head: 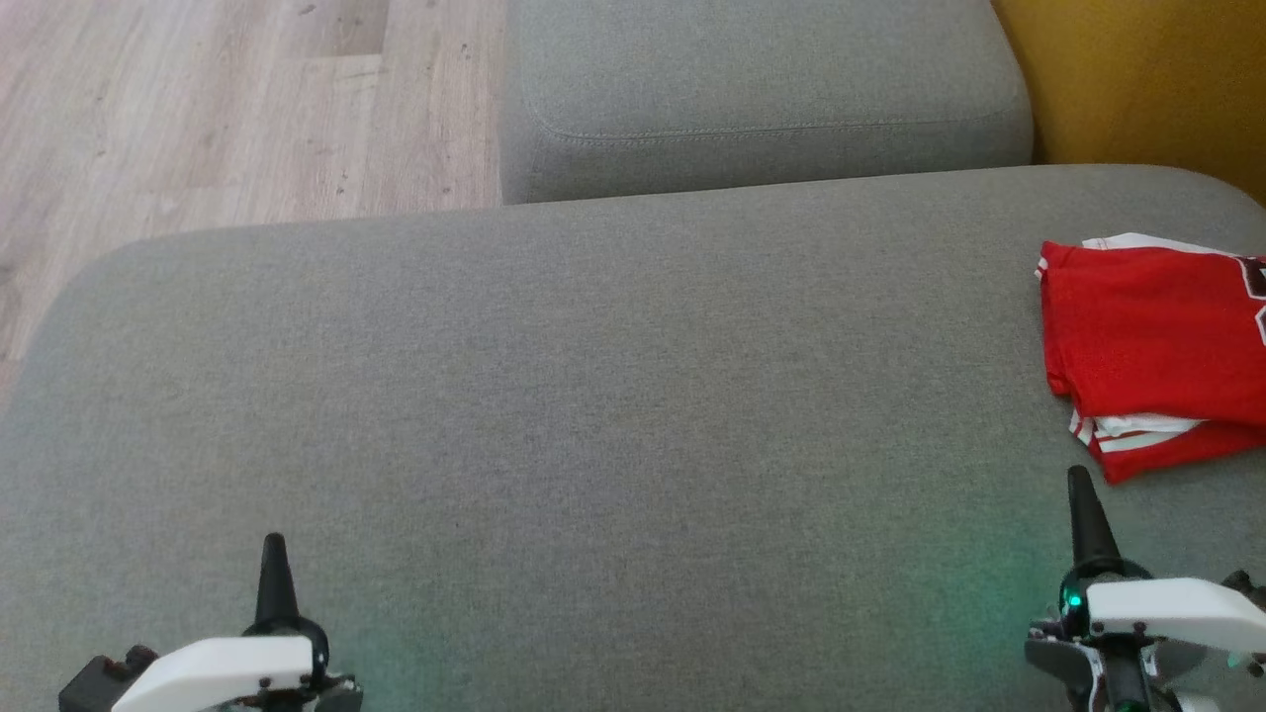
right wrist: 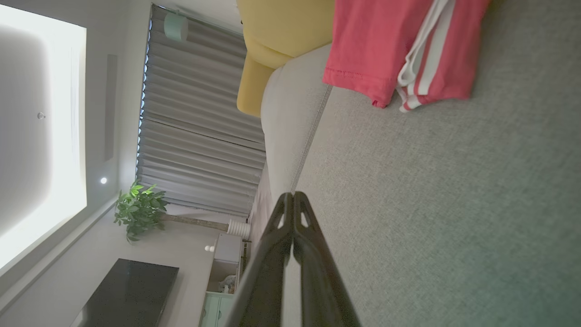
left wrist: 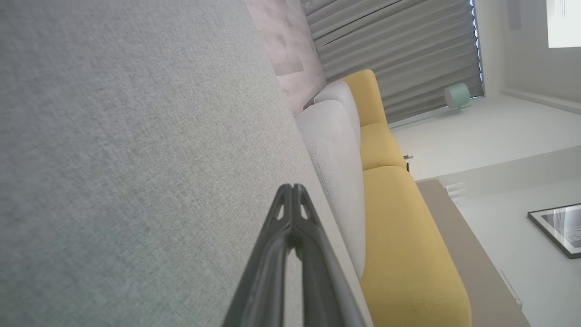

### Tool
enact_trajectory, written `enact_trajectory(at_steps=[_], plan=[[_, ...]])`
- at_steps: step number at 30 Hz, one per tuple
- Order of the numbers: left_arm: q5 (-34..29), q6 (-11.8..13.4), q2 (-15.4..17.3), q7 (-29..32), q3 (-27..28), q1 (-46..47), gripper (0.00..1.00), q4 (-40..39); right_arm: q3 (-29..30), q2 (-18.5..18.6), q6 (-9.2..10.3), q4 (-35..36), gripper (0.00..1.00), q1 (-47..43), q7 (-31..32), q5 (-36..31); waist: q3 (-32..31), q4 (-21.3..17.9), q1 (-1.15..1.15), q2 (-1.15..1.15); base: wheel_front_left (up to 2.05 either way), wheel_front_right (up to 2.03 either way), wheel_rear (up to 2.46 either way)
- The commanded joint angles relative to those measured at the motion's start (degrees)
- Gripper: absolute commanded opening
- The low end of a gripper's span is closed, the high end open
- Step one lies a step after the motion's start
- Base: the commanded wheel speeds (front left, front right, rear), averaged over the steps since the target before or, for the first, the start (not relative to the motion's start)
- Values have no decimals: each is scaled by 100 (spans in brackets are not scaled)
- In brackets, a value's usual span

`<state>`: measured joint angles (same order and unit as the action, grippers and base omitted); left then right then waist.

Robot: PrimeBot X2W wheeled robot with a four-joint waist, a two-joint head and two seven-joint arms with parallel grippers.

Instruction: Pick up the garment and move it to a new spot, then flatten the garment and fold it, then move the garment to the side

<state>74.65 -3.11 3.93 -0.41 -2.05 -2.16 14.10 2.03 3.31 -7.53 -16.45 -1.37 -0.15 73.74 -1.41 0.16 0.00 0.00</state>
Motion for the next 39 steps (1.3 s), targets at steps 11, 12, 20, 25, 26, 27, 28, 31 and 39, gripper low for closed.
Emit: enact_trajectory(at_steps=[11,12,20,25,26,27,28,31,39], plan=[[873,-211,72,225,365,537,0,-96,58,109,4,233,0,516,223,912,68,-7,0,0,0,0,0],[940,-225,72,242,381,554,0,-91,70,109,4,234,0,529,240,980,73,-7,0,0,0,0,0],[1468,-337,66,381,511,692,0,-52,162,106,4,245,0,638,376,1525,119,-12,0,0,0,0,0],[1799,-407,61,469,593,779,0,-27,220,105,4,252,0,707,462,1866,147,-15,0,0,0,0,0],[1865,-421,60,487,610,796,0,-22,232,104,4,254,0,721,480,1934,153,-15,0,0,0,0,0],[1932,-435,60,504,626,813,0,-17,244,104,4,255,0,734,497,2002,159,-16,0,0,0,0,0],[1940,-437,58,509,631,816,0,-16,248,102,4,255,0,737,501,2011,159,-16,0,0,0,0,0],[1933,-437,52,515,639,817,0,-16,255,97,4,255,0,737,507,2005,159,-16,0,0,0,0,0],[1919,-437,40,529,657,818,0,-15,271,86,4,254,0,739,520,1992,159,-16,0,0,0,0,0]])
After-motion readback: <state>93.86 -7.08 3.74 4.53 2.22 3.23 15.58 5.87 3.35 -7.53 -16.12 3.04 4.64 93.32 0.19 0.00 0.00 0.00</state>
